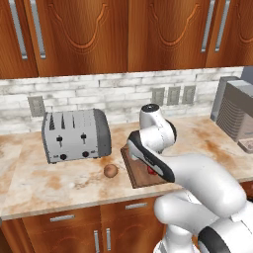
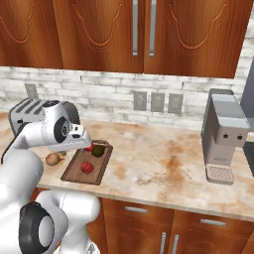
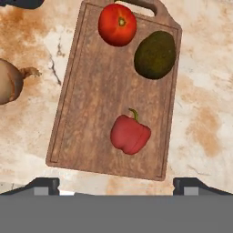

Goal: Place the avocado, onion, tomato, and bell pepper on the cutting board.

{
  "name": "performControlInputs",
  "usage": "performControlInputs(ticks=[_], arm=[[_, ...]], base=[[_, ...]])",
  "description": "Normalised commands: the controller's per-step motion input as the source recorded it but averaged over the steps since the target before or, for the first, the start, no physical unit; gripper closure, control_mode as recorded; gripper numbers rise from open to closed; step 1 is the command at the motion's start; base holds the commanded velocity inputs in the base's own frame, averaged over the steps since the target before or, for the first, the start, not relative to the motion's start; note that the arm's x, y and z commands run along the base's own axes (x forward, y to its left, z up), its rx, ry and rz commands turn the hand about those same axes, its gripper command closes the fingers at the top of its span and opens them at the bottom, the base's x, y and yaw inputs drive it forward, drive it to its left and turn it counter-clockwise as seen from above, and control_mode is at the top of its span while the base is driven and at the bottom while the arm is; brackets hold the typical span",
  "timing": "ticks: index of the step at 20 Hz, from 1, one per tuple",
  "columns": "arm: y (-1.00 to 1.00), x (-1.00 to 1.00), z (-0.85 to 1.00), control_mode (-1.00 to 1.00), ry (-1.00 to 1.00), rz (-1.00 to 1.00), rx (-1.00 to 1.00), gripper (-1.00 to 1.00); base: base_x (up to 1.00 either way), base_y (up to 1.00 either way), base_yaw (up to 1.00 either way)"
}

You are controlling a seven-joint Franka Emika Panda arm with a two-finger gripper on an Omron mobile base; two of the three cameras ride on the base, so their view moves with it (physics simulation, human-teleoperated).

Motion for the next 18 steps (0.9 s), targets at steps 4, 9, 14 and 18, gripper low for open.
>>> performControlInputs(ticks=[4,9,14,18], arm=[[0.38,-0.28,0.11,-1.00,0.00,0.03,0.00,-1.00],[0.44,-0.27,0.08,-1.00,0.00,0.03,0.00,-1.00],[0.39,-0.23,0.01,-1.00,0.03,0.01,0.02,-1.00],[0.46,-0.14,0.00,-1.00,0.00,0.00,0.01,-1.00]], base=[[0.00,0.00,0.00],[0.00,0.00,0.00],[0.00,0.00,0.00],[0.00,0.00,0.00]])
